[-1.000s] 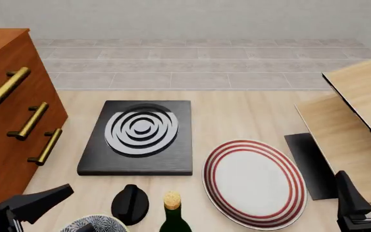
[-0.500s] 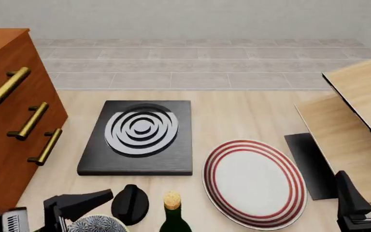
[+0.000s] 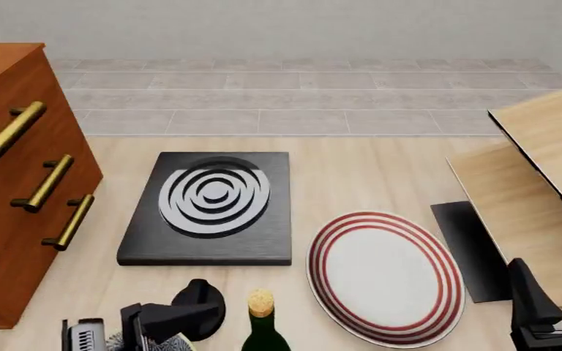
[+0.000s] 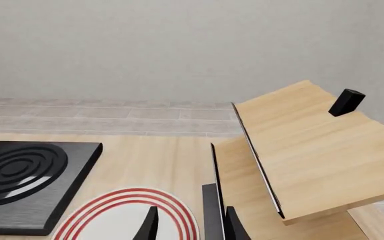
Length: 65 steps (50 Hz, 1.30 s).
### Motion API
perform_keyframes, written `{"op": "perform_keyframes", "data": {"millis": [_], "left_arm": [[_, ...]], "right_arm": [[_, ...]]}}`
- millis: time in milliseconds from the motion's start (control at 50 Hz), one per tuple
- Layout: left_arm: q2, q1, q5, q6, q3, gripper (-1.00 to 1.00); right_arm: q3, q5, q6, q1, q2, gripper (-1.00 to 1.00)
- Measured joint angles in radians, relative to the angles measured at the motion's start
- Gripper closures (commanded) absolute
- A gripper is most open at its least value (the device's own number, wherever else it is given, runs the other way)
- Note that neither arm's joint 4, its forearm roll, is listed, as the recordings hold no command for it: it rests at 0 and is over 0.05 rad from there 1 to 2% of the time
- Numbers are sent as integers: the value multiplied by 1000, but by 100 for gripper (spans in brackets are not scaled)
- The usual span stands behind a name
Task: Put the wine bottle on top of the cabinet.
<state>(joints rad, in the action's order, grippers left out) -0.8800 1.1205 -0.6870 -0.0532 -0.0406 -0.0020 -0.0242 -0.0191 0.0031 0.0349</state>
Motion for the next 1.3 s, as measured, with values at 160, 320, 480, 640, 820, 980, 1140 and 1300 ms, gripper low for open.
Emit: {"op": "perform_keyframes", "data": {"millis": [160, 320, 480, 640, 820, 980, 1140, 1300], "left_arm": [[-100, 17, -86, 5, -1, -100], [-213, 31, -174, 11, -6, -100], [-317, 35, -255, 17, -10, -100], [-383, 29, -310, 18, -8, -100], [-416, 18, -339, 17, -8, -100], [-447, 11, -368, 16, -8, -100], [-491, 13, -400, 17, -14, -100], [-546, 20, -435, 20, -29, -100]], "right_arm": [[0, 0, 0, 0, 0, -100], [0, 0, 0, 0, 0, -100], [0, 0, 0, 0, 0, -100], [0, 0, 0, 0, 0, -100], [0, 0, 0, 0, 0, -100], [0, 0, 0, 0, 0, -100], [0, 0, 0, 0, 0, -100], [0, 0, 0, 0, 0, -100]]}}
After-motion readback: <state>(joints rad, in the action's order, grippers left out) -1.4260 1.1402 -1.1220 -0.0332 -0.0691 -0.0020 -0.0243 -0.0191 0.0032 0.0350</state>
